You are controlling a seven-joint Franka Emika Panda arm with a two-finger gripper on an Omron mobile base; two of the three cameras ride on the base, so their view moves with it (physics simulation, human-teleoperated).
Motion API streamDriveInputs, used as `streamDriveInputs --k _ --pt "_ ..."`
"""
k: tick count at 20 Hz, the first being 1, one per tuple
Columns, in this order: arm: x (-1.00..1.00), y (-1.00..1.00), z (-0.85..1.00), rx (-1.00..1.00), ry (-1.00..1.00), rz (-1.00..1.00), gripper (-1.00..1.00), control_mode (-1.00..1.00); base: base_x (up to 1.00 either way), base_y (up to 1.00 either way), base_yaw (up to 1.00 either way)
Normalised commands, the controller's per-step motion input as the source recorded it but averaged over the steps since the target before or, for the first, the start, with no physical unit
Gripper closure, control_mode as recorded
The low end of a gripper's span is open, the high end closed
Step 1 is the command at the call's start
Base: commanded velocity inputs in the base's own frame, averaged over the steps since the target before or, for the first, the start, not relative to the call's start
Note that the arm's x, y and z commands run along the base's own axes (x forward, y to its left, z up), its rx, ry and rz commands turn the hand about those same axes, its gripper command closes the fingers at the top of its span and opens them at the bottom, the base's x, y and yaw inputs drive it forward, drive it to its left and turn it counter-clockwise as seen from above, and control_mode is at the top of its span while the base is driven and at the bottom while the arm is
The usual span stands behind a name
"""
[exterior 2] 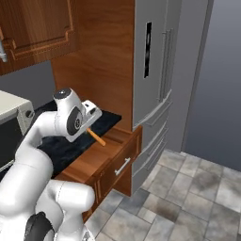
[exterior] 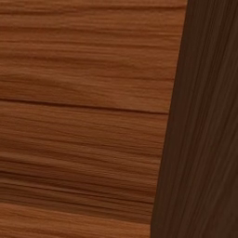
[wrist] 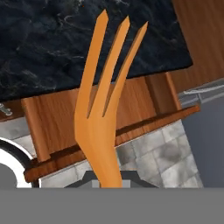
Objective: Organize the utensils by type. Pick up the wooden spoons from the counter and place them in the open cabinet. Then pick up the metallic utensils from the counter and place them in the open drawer.
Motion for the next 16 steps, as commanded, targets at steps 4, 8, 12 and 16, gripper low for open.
streamDriveInputs --k 4,8,12,16 --pt "0.51 0.05 0.0 0.04 0.04 -0.52 1.0 -1.0 0.0 0.0 0.0" --pt "0.44 0.01 -0.14 0.25 0.08 -0.45 1.0 -1.0 0.0 0.0 0.0" --pt "0.4 -0.01 -0.25 0.38 0.1 -0.32 1.0 -1.0 0.0 0.0 0.0" --pt "0.19 -0.01 -0.35 0.38 0.03 -0.27 1.0 -1.0 0.0 0.0 0.0"
